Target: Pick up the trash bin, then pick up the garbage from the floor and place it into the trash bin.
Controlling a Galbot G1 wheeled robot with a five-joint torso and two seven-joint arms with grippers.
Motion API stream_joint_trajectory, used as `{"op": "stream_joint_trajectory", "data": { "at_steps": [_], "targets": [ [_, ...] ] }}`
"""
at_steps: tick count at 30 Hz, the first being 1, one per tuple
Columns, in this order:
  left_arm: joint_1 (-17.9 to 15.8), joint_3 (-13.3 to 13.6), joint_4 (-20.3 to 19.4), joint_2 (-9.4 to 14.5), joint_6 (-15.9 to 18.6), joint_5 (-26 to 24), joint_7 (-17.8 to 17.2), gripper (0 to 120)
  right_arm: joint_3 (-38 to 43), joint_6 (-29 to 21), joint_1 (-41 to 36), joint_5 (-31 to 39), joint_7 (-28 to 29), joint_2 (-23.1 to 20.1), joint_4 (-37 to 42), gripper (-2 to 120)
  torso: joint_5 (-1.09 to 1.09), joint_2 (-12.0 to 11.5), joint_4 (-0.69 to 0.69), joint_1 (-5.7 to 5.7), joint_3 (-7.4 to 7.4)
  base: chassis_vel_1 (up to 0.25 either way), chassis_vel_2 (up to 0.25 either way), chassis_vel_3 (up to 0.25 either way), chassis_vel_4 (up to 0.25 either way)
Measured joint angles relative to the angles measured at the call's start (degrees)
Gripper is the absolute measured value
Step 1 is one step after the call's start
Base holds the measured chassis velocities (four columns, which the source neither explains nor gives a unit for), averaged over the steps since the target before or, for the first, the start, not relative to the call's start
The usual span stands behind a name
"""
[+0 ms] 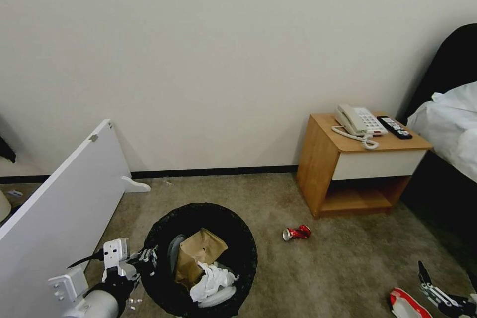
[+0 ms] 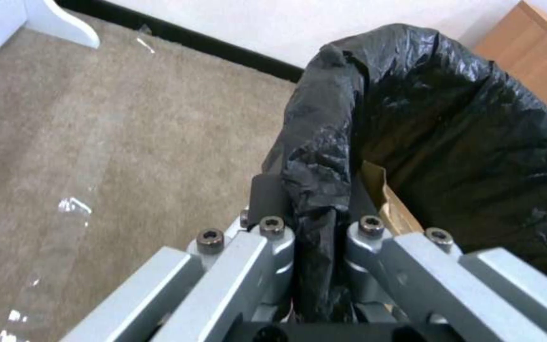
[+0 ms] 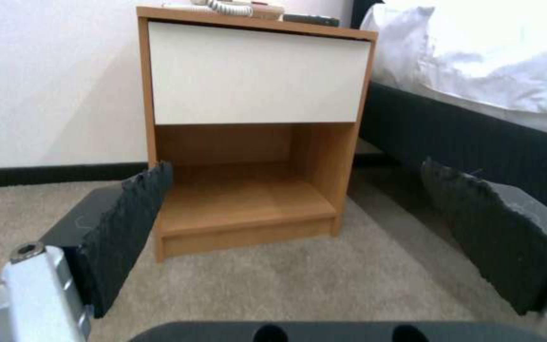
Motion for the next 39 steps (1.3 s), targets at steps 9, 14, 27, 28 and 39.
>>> {"op": "stream_joint_trajectory", "data": {
  "at_steps": [9, 14, 27, 28, 39],
  "targets": [
    [-0.03, -0.15, 0.00, 0.06, 0.00, -0.14, -0.02, 4, 0.10, 0.04, 0.20, 0.00, -0.05, -0.32, -0.30, 100, 0.01, 0.00, -0.02, 0.00, 0.00, -0.109, 0.092, 0.095, -0.104],
    [-0.04, -0.15, 0.00, 0.04, 0.00, -0.16, -0.02, 4, 0.47, 0.13, 0.60, -0.35, 0.32, -0.71, -0.84, 100, 0.00, 0.00, -0.01, 0.00, 0.00, -0.106, 0.101, 0.102, -0.088],
    [-0.34, -0.29, 0.00, 0.39, 0.00, -0.40, -0.03, 4, 2.06, -6.78, -1.69, -3.58, 5.85, -9.63, -2.66, 100, -0.01, 0.00, -0.01, 0.00, -0.01, -0.024, 0.031, 0.026, -0.032],
    [-0.39, -0.29, 0.00, 0.40, 0.00, -0.42, -0.03, 4, 2.29, -7.49, -2.12, -3.47, 5.64, -10.64, -2.88, 100, -0.03, 0.00, -0.01, 0.00, 0.00, 0.000, 0.000, 0.000, 0.000],
    [-1.19, -0.12, 0.00, 0.61, 0.04, -0.73, -0.02, 4, -0.43, -13.12, -3.58, -2.82, 3.76, -16.39, -9.61, 100, 0.00, 0.00, -0.01, 0.00, 0.00, 0.000, 0.000, 0.000, 0.000]
  ]
}}
